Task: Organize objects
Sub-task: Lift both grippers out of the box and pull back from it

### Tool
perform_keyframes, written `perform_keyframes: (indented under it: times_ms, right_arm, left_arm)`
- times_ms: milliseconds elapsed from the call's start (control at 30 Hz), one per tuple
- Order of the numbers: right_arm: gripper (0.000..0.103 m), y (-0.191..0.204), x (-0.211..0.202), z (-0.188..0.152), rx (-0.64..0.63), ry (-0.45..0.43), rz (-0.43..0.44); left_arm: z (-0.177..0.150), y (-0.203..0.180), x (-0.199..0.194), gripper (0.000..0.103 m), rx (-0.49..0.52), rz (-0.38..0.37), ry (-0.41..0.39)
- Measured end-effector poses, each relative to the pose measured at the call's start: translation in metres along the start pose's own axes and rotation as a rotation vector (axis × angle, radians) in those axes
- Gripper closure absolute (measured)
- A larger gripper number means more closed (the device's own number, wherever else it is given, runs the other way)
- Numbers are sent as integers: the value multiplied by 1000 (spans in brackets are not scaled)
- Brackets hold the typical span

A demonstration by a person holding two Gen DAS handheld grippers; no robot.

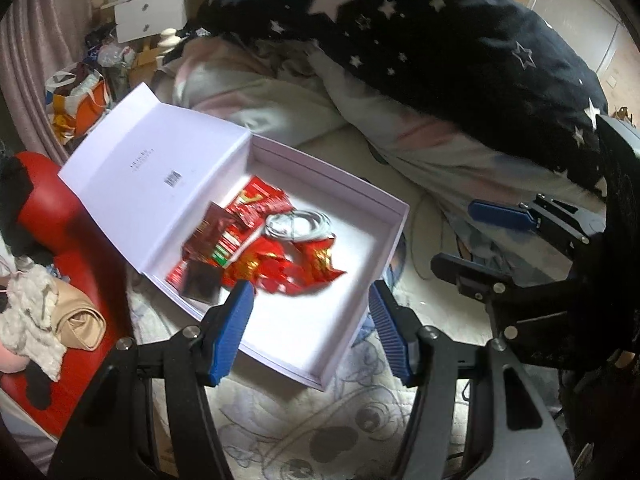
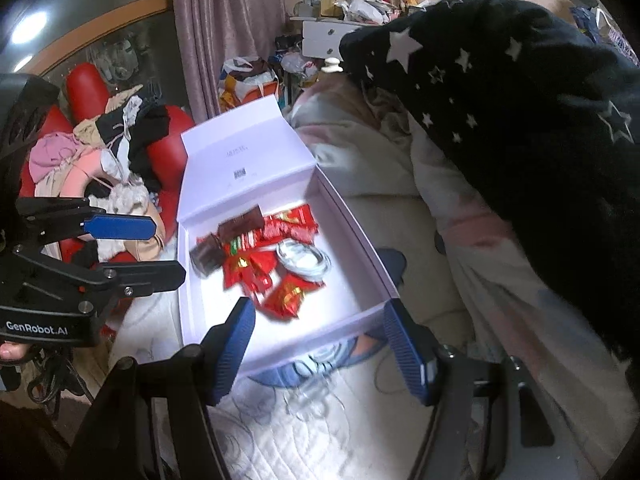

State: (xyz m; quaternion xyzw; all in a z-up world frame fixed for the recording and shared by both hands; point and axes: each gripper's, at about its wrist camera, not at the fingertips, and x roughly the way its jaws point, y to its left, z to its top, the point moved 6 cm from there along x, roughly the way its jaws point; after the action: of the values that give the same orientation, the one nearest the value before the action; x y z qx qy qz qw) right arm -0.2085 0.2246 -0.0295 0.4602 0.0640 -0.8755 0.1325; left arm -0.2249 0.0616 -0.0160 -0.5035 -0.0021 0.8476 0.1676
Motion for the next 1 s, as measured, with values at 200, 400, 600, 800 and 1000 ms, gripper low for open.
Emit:
perform_keyframes:
  times_ms: [200,400,600,800,1000]
  right_arm:
    - [36,-13,0,-27,30,18,-2]
    - [36,-25,9,-55,39,53,2]
    - [36,-35,23,-78,69,97,18]
    - [37,-40,41,-92,86,136,37]
    - [43,-40,58,-105,118,182,79]
  left_arm:
    - [-16,-18,13,45,-2,-19,25]
    - [-36,-32,33,45,-27,-40,62]
    - [-52,-41,50,45,-51,-55,95]
    - [-63,-45,63,45,-40,-49,115]
    - [-71,-46,75,45,-9,-16,142]
